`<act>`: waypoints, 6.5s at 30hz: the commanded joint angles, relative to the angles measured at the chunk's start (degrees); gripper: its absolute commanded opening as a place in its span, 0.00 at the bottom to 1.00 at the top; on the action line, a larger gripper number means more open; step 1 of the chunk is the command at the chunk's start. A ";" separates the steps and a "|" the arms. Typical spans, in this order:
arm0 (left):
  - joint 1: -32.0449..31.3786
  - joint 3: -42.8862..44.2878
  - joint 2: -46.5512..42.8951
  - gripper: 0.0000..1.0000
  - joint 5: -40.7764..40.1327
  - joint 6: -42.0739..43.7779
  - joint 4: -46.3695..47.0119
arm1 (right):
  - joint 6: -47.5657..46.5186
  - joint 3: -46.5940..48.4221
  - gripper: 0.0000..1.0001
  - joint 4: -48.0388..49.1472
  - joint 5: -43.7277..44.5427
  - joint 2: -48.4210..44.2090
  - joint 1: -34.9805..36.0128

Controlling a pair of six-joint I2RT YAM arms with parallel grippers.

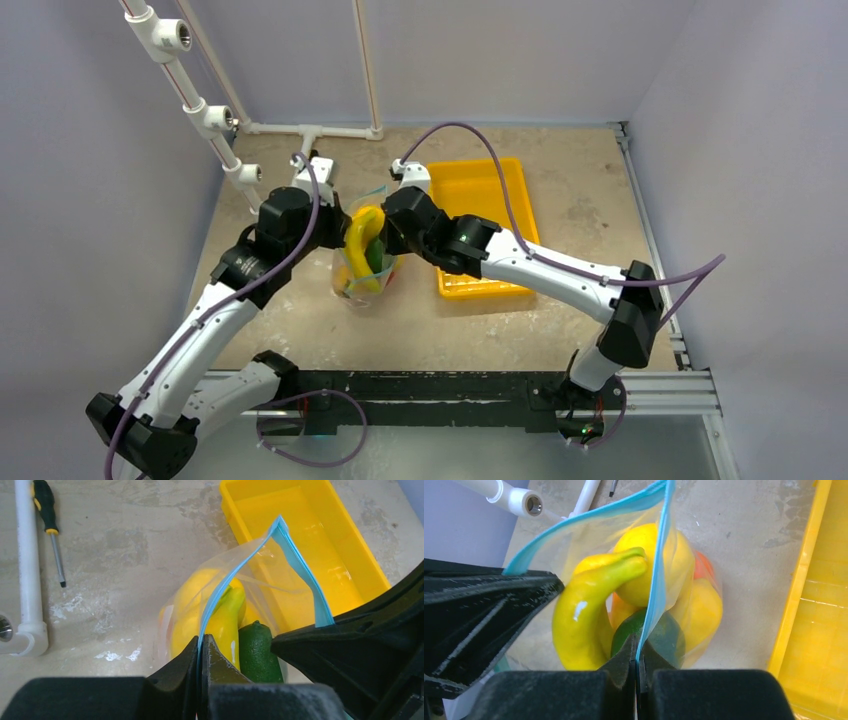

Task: Place the food in the zip-top bag and seal the zipper
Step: Adjust the zipper food storage bag at the center of the board.

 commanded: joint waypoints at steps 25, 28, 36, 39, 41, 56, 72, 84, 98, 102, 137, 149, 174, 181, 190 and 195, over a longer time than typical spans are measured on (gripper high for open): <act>-12.27 -1.61 5.28 0.00 -2.56 -13.95 1.99 | -8.83 12.02 0.00 3.70 1.12 7.85 0.09; -12.27 -0.75 3.74 0.00 -4.43 -15.07 0.66 | -10.87 13.04 0.00 3.96 0.66 7.84 0.05; -12.28 -2.19 -1.55 0.00 -9.36 -20.81 -1.89 | -18.76 13.84 0.00 5.41 -2.37 8.21 -0.30; -12.32 -4.68 -3.01 0.00 -9.42 -23.85 -1.17 | -20.57 13.42 0.00 5.31 -3.52 8.70 -0.31; -12.27 -6.17 -3.90 0.00 -9.75 -25.69 -0.84 | -21.00 12.90 0.00 5.24 -4.00 8.73 -0.32; -12.30 -8.78 -4.11 0.00 -10.87 -27.50 -0.28 | -20.36 9.24 0.39 7.94 -2.42 1.85 -0.30; -12.28 -8.36 -1.91 0.00 -9.91 -27.40 1.02 | -22.28 -6.52 0.59 8.57 -10.64 -15.38 -0.23; -12.27 -8.67 -1.36 0.00 -9.56 -28.00 1.59 | -18.50 -16.85 0.64 5.86 -16.40 -23.09 2.39; -12.31 -8.30 -1.02 0.00 -9.51 -28.01 1.42 | -12.48 -18.28 0.66 -0.98 -6.07 -18.24 8.71; -12.32 -8.38 -1.07 0.00 -9.38 -28.06 1.45 | -12.18 -17.17 0.65 -1.72 -2.69 -15.51 9.18; -12.26 -9.20 -0.76 0.00 -8.68 -28.07 1.67 | -11.23 -14.35 0.40 -4.49 5.50 -11.34 10.32; -12.25 -9.16 -0.49 0.00 -8.76 -28.14 1.73 | -10.48 -14.23 0.15 -5.33 7.03 -10.62 10.86; -12.23 6.07 -3.41 0.53 -13.90 -9.84 -11.64 | -26.19 -7.35 0.00 -1.52 -3.41 -10.76 11.28; -12.19 8.46 -7.16 0.68 -11.40 -3.95 -11.29 | -32.11 -2.29 0.00 -2.54 -6.29 -10.59 11.29; -12.26 9.96 -11.32 0.72 -2.70 1.74 -9.14 | -40.18 2.42 0.00 -5.53 -16.02 -11.62 11.30; -12.24 9.51 -13.53 0.69 3.34 4.77 -8.15 | -45.05 5.70 0.00 -8.51 -21.29 -12.57 11.30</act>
